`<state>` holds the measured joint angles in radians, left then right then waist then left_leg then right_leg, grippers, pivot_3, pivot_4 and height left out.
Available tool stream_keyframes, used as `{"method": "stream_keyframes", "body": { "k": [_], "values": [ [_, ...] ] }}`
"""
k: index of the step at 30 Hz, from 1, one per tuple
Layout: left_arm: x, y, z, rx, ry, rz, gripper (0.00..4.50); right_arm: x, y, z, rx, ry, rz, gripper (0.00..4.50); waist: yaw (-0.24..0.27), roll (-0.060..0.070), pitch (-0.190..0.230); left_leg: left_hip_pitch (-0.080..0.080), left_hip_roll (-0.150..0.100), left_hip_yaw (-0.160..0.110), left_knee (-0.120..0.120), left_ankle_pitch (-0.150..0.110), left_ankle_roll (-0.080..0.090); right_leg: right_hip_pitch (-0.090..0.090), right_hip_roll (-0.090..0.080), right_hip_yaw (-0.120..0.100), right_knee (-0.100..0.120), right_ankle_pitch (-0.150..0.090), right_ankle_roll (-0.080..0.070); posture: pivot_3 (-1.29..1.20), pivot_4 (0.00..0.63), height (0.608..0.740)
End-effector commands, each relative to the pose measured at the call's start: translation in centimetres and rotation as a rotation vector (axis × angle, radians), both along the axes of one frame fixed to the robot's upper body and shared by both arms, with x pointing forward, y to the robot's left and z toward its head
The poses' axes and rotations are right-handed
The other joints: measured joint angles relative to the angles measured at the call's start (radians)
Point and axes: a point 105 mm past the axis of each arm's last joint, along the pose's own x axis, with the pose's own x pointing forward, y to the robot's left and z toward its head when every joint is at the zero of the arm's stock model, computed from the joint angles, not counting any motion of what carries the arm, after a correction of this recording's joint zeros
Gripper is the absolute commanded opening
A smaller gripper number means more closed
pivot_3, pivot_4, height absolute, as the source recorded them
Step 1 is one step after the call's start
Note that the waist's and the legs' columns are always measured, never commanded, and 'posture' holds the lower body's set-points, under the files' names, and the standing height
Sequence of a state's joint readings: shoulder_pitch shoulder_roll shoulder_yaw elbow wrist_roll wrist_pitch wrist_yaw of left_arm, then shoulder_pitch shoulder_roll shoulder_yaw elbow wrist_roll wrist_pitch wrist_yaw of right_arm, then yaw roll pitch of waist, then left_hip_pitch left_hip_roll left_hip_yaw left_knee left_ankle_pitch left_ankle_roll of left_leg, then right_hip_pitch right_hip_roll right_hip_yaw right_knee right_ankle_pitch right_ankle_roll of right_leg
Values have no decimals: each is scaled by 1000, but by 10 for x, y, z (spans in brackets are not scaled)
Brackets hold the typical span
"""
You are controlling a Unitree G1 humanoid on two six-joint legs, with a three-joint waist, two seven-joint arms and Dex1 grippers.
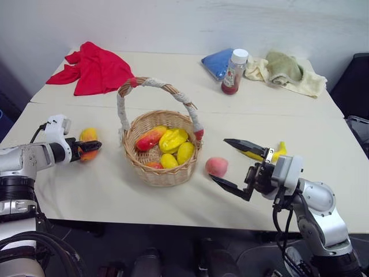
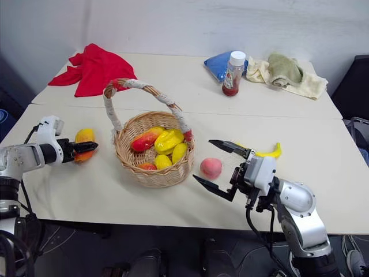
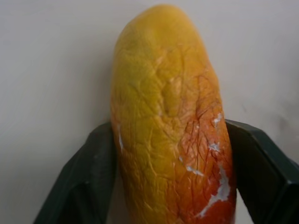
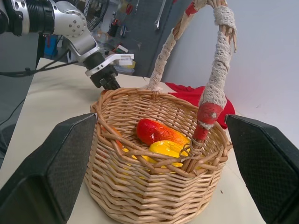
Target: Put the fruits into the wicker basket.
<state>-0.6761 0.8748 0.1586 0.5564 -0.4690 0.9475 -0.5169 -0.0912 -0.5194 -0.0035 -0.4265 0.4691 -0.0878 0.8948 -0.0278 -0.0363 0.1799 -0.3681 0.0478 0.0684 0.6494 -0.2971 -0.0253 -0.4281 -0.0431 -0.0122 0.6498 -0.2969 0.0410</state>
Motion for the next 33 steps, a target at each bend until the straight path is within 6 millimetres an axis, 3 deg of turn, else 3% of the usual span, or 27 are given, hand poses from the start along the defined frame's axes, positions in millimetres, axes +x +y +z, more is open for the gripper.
{"method": "stream_keyframes", "body": {
  "k": [1,4,6,10,12,15,21,22,26,28,31,33],
  "values": [
    [-11,14,21,36,-57,-16,2530,-6,0,8,10,-43,-8,4500,-3,0,0,0,0,0,0,0,0,0,0,0,1,0,0,0,150,740],
    [-26,14,53,59,-150,-115,2529,-6,-6,7,-3,-46,-39,4500,-4,-3,1,1,1,0,-1,1,-2,-1,1,0,3,0,-1,0,150,740],
    [-45,4,73,110,-214,-282,2529,-6,-17,7,-19,-42,-79,4500,-4,-5,3,0,2,-1,-2,1,-3,-3,1,0,4,-1,-2,0,150,740],
    [-97,-46,102,128,-327,-752,2529,-5,-42,-2,-75,-5,-144,4500,3,-3,4,0,1,-2,-3,0,-4,-2,-3,0,2,-3,-5,0,150,740],
    [-106,-66,106,103,-345,-862,2529,-5,-48,-9,-91,22,-159,4500,12,-1,5,0,1,-3,-2,0,-3,0,-4,-2,-1,-3,-6,0,150,740],
    [-107,-102,109,86,-411,-994,2529,-6,-52,-20,-109,61,-165,4500,25,2,7,0,0,-3,-2,1,-1,2,-4,-2,-2,-4,-8,0,150,740],
    [-65,-165,107,-54,-500,-970,2529,-10,-50,-32,-114,105,-170,4500,27,3,8,-1,-2,-3,2,6,3,4,2,2,-4,2,3,0,150,740],
    [-59,-170,107,-48,-516,-955,2529,-11,-51,-32,-109,111,-180,4500,24,2,9,-1,-2,-2,2,6,3,4,2,4,-4,3,4,0,150,740],
    [-56,-175,86,60,-468,-1009,3766,-19,-62,-38,-120,137,-233,4500,-2,1,9,0,-2,1,0,6,3,3,3,8,-4,5,7,0,150,740],
    [-57,-174,91,81,-540,-1019,4388,-22,-70,-42,-133,149,-266,4500,-5,2,9,1,-2,2,-1,5,1,2,4,10,-3,5,6,0,150,740],
    [-62,-162,99,104,-625,-1017,4453,-24,-77,-45,-142,170,-305,4500,-3,2,9,0,-1,1,-1,5,0,1,5,9,-3,4,6,0,150,740],
    [-76,-145,104,101,-650,-1019,4453,-21,-82,-44,-82,239,-352,4500,-3,2,9,0,-1,2,-1,5,0,1,5,9,-3,4,6,0,150,740]
  ]
}}
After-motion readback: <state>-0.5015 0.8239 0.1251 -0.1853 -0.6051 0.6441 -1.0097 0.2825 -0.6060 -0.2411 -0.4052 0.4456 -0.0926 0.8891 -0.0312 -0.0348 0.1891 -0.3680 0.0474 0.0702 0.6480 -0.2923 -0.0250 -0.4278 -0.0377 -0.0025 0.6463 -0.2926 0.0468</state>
